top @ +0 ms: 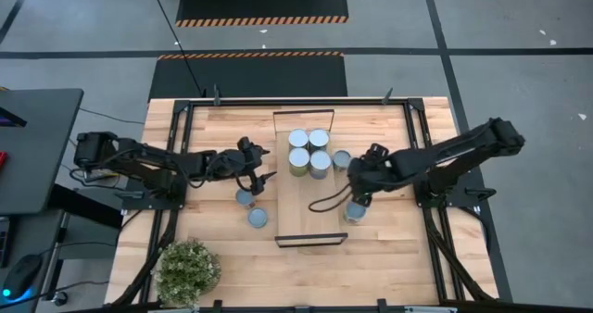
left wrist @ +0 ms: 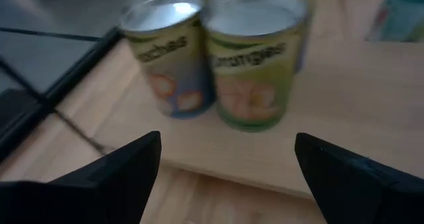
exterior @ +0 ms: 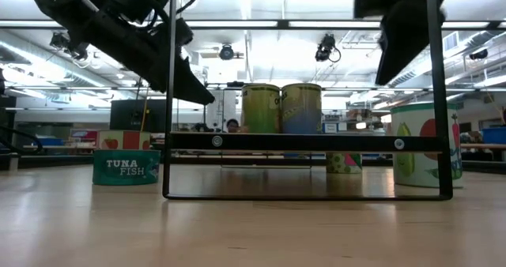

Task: Pick and place cans onto a shelf
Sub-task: Put the canned tomatoes on the shelf

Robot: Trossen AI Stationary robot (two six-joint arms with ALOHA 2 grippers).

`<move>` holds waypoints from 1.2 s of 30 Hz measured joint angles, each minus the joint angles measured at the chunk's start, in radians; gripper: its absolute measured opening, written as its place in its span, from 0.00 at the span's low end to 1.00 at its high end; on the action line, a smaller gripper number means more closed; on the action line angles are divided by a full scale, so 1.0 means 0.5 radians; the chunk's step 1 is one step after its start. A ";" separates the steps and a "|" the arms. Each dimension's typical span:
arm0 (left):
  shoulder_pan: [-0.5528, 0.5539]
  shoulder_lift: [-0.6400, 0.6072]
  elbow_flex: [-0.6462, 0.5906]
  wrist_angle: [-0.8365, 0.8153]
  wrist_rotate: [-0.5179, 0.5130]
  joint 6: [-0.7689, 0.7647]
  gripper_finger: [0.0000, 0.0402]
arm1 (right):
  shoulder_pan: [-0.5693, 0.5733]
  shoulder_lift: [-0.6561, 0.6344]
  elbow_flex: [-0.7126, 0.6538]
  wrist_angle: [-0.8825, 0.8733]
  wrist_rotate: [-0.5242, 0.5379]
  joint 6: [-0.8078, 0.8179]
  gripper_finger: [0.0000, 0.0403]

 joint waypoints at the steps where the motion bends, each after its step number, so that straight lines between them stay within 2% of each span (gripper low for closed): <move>1: 0.000 -0.020 0.000 0.004 0.034 -0.002 0.88 | 0.025 -0.050 -0.008 0.000 0.000 0.007 0.90; 7: -0.002 -0.067 0.001 -0.008 0.106 -0.069 0.88 | 0.107 -0.320 -0.213 0.114 0.063 0.170 0.90; 13: 0.002 -0.075 0.001 -0.154 0.365 -0.165 0.88 | 0.132 -0.425 -0.402 0.271 0.068 0.195 0.90; 16: 0.005 -0.082 0.075 -0.450 0.482 -0.175 0.88 | 0.089 -0.455 -0.476 0.319 0.070 0.138 0.90; 22: 0.005 -0.080 0.295 -1.150 0.542 -0.186 0.88 | -0.035 -0.464 -0.575 0.574 0.036 -0.075 0.90; 29: 0.004 -0.068 0.463 -1.582 0.819 -0.228 0.88 | -0.141 -0.463 -0.600 0.726 0.001 -0.293 0.90; 36: -0.038 -0.063 0.542 -1.975 0.854 -0.065 0.88 | -0.196 -0.462 -0.600 0.829 -0.051 -0.440 0.90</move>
